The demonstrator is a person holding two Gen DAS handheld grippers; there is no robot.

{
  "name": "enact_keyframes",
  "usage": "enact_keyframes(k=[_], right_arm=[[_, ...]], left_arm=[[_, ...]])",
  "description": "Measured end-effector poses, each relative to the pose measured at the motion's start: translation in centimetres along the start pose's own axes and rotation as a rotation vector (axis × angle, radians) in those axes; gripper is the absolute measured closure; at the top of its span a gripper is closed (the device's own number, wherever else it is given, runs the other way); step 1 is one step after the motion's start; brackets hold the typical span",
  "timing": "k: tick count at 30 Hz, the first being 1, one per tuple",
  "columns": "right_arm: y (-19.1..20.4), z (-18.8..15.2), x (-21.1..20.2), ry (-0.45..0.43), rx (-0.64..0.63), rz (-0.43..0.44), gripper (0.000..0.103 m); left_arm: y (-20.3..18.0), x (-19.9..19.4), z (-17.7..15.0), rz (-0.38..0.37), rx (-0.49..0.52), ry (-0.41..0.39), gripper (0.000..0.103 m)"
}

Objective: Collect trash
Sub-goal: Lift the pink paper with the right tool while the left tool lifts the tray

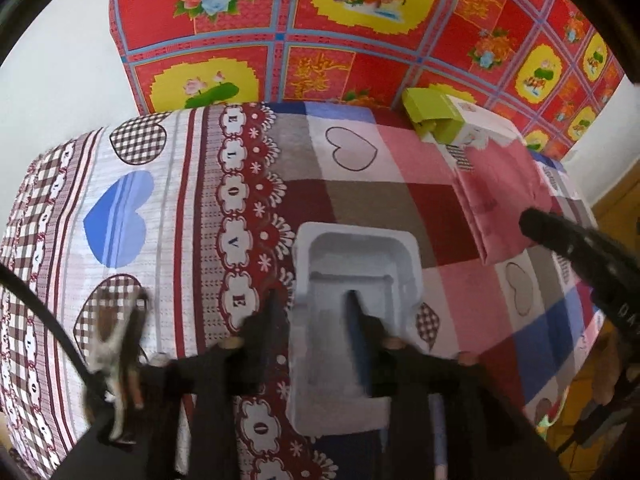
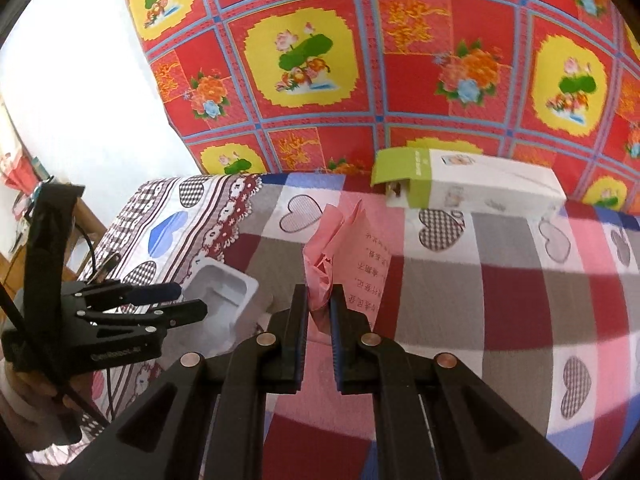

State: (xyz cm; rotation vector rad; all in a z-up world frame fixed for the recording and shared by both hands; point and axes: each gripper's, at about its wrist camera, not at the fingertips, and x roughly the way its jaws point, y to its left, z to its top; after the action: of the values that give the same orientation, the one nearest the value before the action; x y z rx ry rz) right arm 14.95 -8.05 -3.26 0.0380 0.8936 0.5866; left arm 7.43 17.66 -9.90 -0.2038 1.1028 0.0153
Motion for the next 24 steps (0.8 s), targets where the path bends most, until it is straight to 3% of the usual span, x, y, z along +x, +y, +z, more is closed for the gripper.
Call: enact_keyframes(k=[5,10,11,14,19,24], right_arm=[[-0.3,-0.8,-0.5,-0.001,0.024,-0.004,0.092],[-0.8,-1.3,-0.8,0.001,0.057,-0.002,0.092],[-0.9,-1.4,-0.9,0.001,0.061,-0.004,0.092],[-1.2,-1.7,-1.2,0.000,0.070,-0.009,0.092],[-1.9,-2.2,-1.7,-0.001,0.093,-0.013,0.092],[-2.5,-2.6,-1.6,0.007,0.124,-0.013,0.092]], left_arm=[[0.3,-0.7,0.1,-0.056,-0.040,0.022,0.041],[-0.2,-1.5,0.1,-0.112,-0.044,0.031,0.009],[-0.5,-1.6,0.1,-0.114,-0.042,0.025,0.007],[-1.4,-1.5,0.1,-0.104,-0.017,0.015,0.006],[-2.6,0.0,0.0,-0.024,0.037,0.057,0.003],[-3.4,1.3,-0.1,-0.008,0.055,0.086,0.003]])
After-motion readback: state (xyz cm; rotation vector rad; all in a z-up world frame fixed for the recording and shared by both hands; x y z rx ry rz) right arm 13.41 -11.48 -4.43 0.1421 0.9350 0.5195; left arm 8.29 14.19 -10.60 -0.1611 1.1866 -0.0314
